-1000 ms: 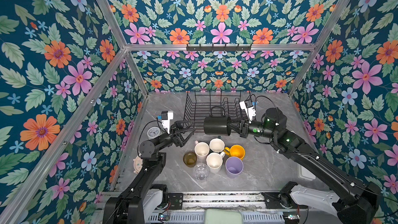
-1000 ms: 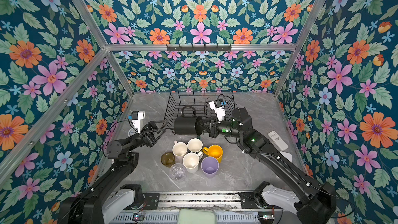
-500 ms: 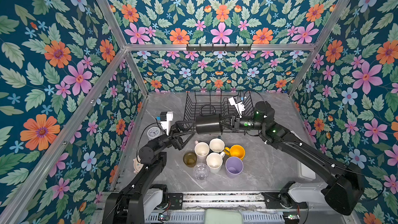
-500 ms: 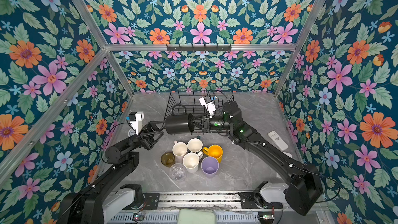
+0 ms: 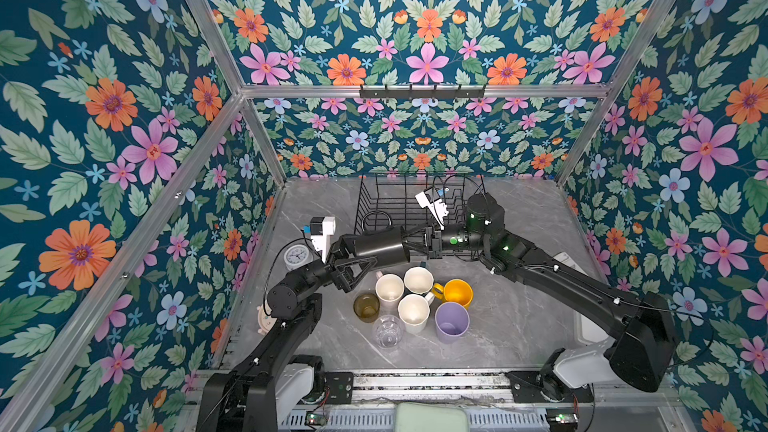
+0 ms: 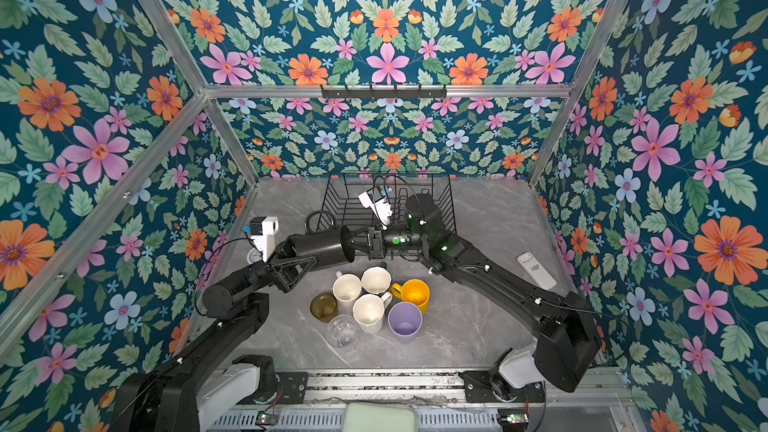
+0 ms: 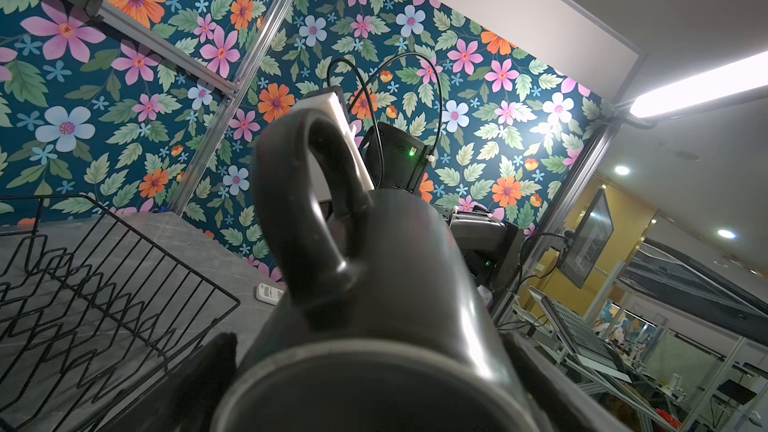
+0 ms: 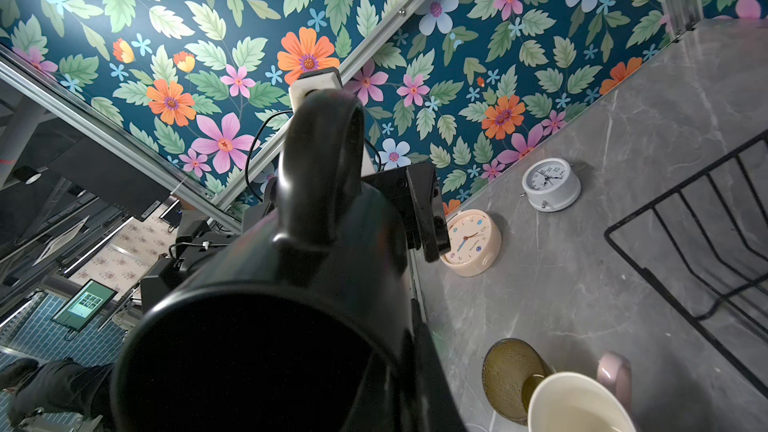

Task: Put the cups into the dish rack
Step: 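Carry the black mug toward the left gripper above the cups, then grasp the black mug with the left gripper and release the right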

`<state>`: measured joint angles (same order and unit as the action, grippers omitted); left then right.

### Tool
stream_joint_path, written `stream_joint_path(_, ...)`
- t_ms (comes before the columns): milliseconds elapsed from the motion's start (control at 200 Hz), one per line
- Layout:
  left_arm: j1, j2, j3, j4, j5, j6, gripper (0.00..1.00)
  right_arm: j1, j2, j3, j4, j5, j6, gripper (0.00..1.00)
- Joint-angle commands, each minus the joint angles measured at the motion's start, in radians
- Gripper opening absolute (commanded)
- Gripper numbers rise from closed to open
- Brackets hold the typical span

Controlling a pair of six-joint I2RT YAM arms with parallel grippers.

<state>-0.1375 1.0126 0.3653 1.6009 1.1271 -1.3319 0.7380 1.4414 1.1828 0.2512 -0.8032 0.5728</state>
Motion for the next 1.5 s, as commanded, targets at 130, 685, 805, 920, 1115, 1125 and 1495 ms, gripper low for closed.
stream_joint_path(130, -0.004, -0.013, 0.001, 0.039, 0.011, 0.002, 0.99, 0.011, 0.035, 0.024, 0.117, -0.027, 0.034, 0.00)
stream_joint_path(685, -0.013, -0.010, 0.008, 0.045, 0.023, -0.002, 0.90, 0.013, 0.107, 0.075, 0.092, -0.074, 0.046, 0.00)
stream_joint_path(805, -0.014, -0.004, 0.014, 0.044, 0.026, -0.007, 0.86, 0.015, 0.113, 0.075, 0.090, -0.076, 0.047, 0.00)
stream_joint_path(920, -0.014, 0.001, 0.021, 0.045, 0.028, -0.011, 0.78, 0.015, 0.113, 0.075, 0.086, -0.071, 0.047, 0.00)
stream_joint_path(1115, -0.015, 0.010, 0.039, 0.045, 0.035, -0.026, 0.47, 0.014, 0.113, 0.077, 0.083, -0.055, 0.048, 0.00)
stream_joint_path(1125, -0.014, 0.011, 0.039, 0.045, 0.037, -0.027, 0.45, 0.015, 0.112, 0.077, 0.083, -0.053, 0.048, 0.00)
stream_joint_path(1495, -0.014, 0.006, 0.099, 0.001, 0.037, -0.029, 0.00, -0.001, 0.046, 0.058, 0.017, 0.048, 0.046, 0.39)
